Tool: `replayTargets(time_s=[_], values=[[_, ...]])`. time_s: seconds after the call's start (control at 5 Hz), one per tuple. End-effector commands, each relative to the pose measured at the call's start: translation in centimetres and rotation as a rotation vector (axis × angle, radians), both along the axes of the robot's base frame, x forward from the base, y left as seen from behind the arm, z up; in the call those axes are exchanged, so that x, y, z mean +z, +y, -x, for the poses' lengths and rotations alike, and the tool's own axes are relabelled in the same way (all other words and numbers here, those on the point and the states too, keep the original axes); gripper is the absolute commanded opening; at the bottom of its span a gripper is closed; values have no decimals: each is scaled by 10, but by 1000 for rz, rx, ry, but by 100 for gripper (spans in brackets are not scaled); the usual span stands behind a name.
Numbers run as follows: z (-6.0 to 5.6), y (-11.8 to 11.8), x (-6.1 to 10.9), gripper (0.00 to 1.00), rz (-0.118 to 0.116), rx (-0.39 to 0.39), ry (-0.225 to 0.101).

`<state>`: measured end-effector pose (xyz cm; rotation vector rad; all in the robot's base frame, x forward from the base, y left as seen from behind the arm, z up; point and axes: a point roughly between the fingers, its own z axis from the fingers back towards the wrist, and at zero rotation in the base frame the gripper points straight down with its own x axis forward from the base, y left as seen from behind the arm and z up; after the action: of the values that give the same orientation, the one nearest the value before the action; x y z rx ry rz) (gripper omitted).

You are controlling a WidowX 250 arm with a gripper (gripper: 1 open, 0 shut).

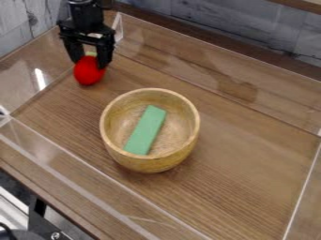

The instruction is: Move the red fruit to the right side of the table

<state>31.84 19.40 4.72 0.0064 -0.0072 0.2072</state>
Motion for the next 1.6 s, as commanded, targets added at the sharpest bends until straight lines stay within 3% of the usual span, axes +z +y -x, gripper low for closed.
replayTargets(time_s=[0.0,0.2,0.4,0.6,1.0,1.4], values=[[-2,-8,30,0,-47,-26,-59],[6,0,43,0,-45,-28,-70],[12,3,74,0,-35,-31,-102],[19,-15,87,0,-23,10,-120],[40,-76,84,0,-7,44,-124],[46,-167,85,0,14,-76,-117]])
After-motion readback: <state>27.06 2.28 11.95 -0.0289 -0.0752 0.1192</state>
